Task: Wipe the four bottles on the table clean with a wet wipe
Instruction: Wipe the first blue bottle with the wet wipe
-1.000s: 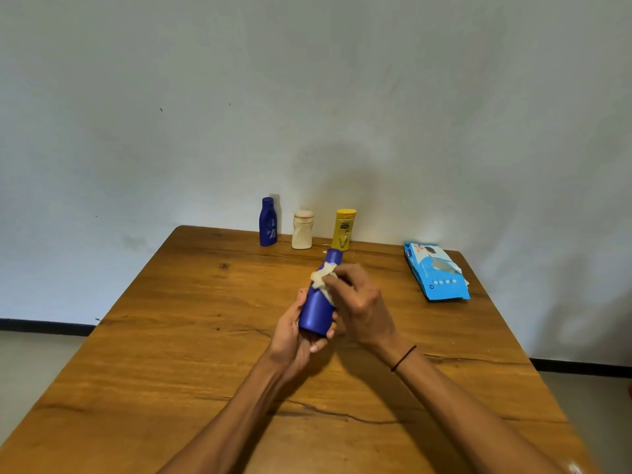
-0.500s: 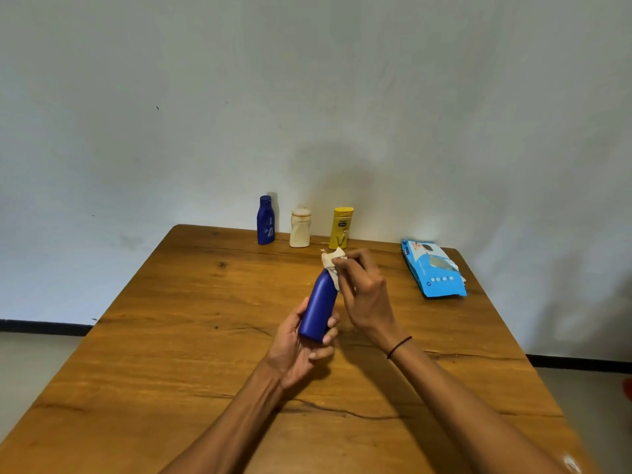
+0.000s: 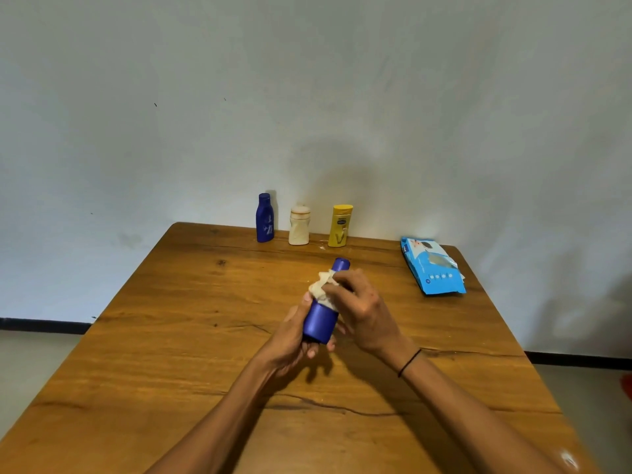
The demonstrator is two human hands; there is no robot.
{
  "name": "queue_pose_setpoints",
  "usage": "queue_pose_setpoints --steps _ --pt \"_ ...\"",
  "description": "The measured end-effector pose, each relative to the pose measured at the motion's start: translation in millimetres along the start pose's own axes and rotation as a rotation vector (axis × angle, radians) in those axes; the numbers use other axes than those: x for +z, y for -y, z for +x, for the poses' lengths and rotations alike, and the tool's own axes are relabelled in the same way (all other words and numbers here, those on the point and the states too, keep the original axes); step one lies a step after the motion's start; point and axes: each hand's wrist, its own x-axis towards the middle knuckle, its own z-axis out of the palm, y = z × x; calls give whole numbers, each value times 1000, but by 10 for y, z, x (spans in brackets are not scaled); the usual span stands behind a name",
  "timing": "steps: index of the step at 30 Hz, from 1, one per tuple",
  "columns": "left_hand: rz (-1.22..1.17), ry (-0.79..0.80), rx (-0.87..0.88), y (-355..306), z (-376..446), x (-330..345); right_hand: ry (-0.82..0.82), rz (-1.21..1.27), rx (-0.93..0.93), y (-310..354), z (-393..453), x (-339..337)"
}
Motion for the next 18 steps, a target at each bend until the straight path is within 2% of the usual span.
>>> queue_pose_setpoints --steps 2,4,8,13,15,18 --pt "57 34 26 -43 8 38 -85 11 132 -68 136 -64" --pt "30 -9 26 -37 31 70 -104 -5 164 -62 176 -91" --pt "-38 -101 34 -41 68 2 29 -10 -126 190 -88 9" --pt "100 -95 120 64 83 27 161 -41 -337 100 -288 -18" --pt "82 -83 111 56 79 74 158 -56 -314 34 -242 -58" --pt "104 -26 118 19 68 105 64 -104 -113 -144 -90 -132"
